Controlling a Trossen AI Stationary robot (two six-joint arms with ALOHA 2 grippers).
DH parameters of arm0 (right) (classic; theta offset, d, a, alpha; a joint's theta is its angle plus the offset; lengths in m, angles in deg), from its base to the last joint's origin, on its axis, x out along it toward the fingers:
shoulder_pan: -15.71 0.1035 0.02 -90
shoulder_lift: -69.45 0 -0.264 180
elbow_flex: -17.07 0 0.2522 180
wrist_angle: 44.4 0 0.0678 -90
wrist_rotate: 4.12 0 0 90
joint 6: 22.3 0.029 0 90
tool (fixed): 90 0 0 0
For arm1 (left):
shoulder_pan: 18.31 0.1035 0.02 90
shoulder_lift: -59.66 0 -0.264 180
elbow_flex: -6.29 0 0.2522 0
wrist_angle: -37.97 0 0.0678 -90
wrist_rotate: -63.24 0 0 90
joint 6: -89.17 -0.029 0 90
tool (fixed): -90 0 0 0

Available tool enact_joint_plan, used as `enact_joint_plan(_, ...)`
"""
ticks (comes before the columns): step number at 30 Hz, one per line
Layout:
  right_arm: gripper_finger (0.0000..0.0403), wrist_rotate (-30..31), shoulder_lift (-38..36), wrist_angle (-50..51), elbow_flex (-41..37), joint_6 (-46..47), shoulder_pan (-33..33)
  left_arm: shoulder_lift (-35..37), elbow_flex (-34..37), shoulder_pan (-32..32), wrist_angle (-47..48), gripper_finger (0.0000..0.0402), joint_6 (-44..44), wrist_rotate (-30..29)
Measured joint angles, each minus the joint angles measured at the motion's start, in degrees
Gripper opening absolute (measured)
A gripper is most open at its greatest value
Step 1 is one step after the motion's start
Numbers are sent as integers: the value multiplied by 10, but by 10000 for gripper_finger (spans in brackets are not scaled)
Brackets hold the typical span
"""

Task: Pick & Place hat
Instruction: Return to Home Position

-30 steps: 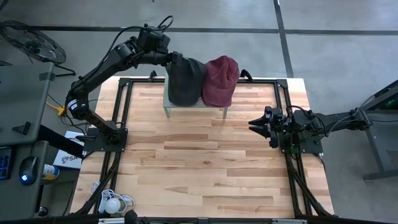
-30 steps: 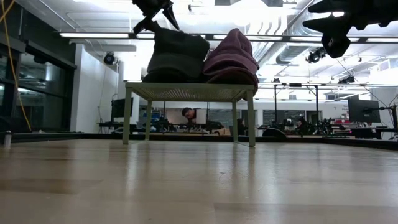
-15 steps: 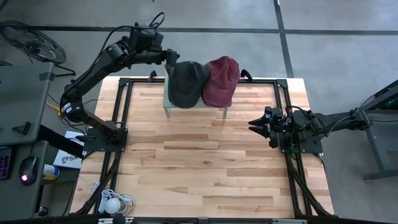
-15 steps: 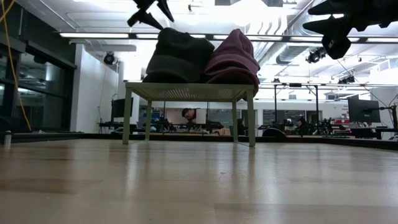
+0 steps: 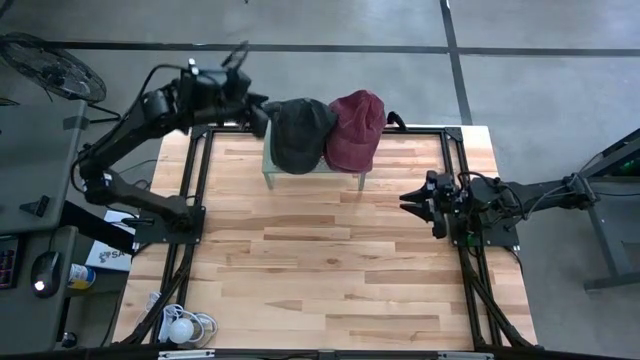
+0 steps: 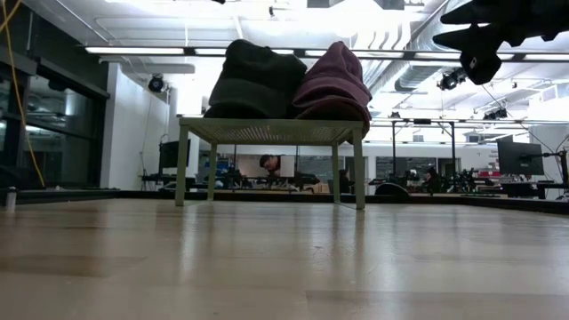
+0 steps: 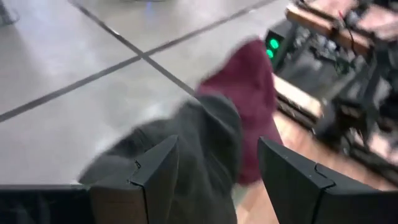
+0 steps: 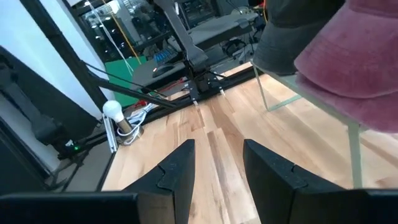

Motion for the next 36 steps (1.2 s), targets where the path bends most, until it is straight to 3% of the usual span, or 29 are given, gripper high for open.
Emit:
enact_joint_plan(6,128,84,0,-4,0,57,0,66,110,-81,-26,213,-6,-23)
enact_joint_plan(14,128,103,10,-24,-1,62,0,222,343,-151,-188,213,31,8)
enact_joint_plan(21,128,46,56,-390,-131,20,0,396,537,-195,-285,213,93,7)
enact_joint_plan(25,128,60,68,-489,-183,19,0,487,644,-227,-348,213,97,-8)
enact_joint_plan(29,128,64,63,-479,-186,7,0,568,742,-250,-408,213,87,-51)
enact_joint_plan(36,128,58,17,-373,-186,34,-13,656,833,-259,-464,213,75,-52)
